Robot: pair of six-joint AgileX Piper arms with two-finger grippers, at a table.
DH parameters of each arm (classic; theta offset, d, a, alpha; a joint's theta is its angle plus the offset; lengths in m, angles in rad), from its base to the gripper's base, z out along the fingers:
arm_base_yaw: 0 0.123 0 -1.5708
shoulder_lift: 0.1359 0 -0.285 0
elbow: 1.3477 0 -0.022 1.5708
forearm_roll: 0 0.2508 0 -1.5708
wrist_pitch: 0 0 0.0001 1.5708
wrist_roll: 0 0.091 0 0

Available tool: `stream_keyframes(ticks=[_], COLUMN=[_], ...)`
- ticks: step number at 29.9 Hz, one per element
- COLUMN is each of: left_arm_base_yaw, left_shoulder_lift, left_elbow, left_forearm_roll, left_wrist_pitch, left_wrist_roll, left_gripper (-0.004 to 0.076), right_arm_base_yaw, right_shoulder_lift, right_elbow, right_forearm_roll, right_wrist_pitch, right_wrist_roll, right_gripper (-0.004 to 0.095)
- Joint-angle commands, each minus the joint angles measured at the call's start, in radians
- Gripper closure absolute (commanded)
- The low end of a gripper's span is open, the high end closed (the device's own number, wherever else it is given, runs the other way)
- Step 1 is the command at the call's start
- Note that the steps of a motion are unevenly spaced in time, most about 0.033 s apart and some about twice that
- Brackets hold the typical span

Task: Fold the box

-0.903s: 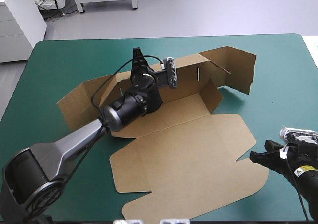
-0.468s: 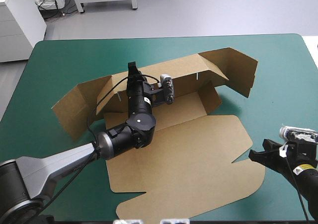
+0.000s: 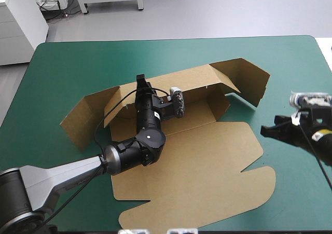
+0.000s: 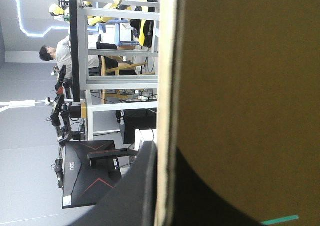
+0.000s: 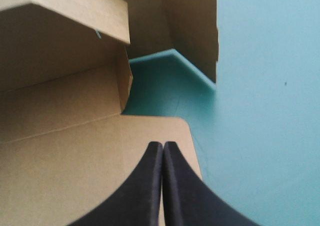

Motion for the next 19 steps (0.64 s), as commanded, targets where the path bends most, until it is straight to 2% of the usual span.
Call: stream_keyframes(ticks=[1, 11, 19], left_arm_base_yaw=[-0.010, -0.010, -0.010], left_shoulder_lift=[-0.053, -0.053, -0.053], left_elbow=[-0.023, -0.023, -0.023], left_forearm_roll=[0.062, 0.062, 0.142], left_wrist_pitch=[0.020, 0.005, -0.068], left_wrist_roll=[-0.022, -0.022, -0.013], left_gripper=[0.0734, 0.0734, 0.0734], right_arm_base_yaw=[0.003, 0.008, 0.008], right_shoulder_lift=[0.155, 0.585, 0.833], right_elbow=[-0.225, -0.724, -0.985], right_forearm_roll=[0.022, 0.021, 0.021], right_wrist_pitch=[0.023, 0.088, 0.176], right_wrist_roll=[-0.062, -0.069, -0.069], right_gripper=[0.0917, 0.0917, 0.0917])
